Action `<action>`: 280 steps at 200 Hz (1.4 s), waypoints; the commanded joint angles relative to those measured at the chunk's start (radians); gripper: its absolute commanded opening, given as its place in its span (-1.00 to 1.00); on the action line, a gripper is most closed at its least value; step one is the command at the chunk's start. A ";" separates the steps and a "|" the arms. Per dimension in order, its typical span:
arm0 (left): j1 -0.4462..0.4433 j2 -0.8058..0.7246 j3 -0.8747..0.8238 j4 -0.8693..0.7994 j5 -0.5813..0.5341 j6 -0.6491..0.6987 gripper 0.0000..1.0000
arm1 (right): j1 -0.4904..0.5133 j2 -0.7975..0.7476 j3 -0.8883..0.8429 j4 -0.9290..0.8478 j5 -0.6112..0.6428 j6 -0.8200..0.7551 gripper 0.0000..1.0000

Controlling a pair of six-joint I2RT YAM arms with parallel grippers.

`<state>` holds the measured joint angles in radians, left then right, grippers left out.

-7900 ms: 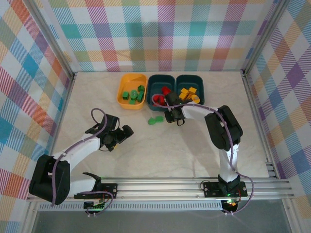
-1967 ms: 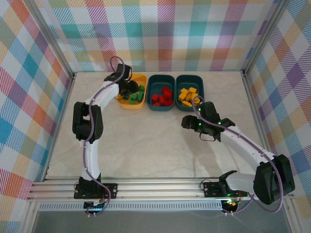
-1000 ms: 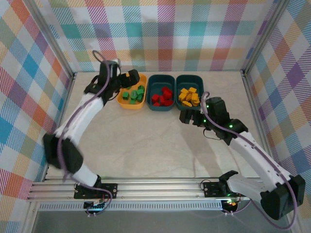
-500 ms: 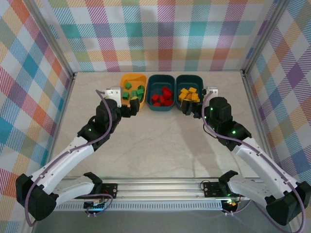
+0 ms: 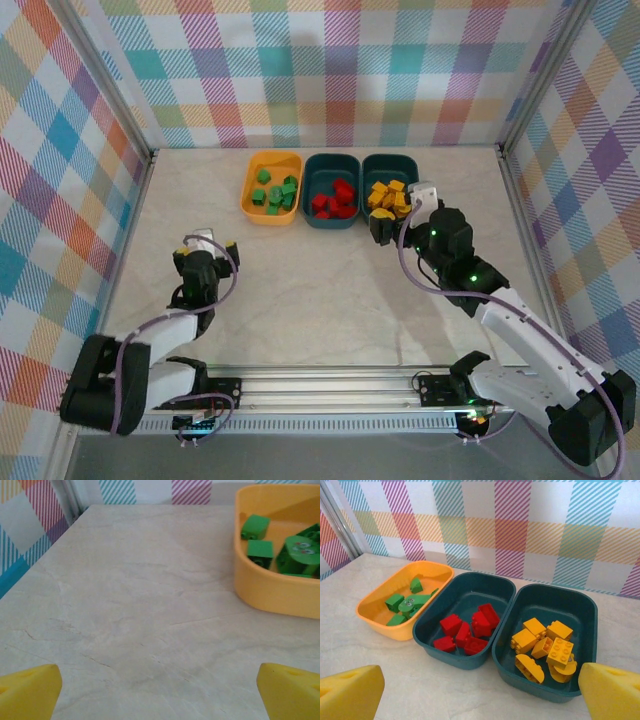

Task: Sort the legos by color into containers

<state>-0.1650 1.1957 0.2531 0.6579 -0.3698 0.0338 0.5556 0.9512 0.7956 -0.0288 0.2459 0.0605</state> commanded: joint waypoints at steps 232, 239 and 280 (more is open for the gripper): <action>0.107 0.369 0.171 0.143 0.321 0.001 1.00 | -0.193 0.134 -0.522 0.628 -0.079 -0.410 0.99; 0.105 0.369 0.171 0.142 0.322 0.000 1.00 | -0.225 0.142 -0.548 0.704 -0.103 -0.390 0.99; 0.105 0.369 0.170 0.142 0.321 0.001 1.00 | -0.379 0.354 -0.549 0.936 -0.242 -0.261 0.99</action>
<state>-0.0566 1.5700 0.4187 0.8059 -0.0452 0.0200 0.2165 1.1889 0.2279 0.6918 0.1005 -0.2554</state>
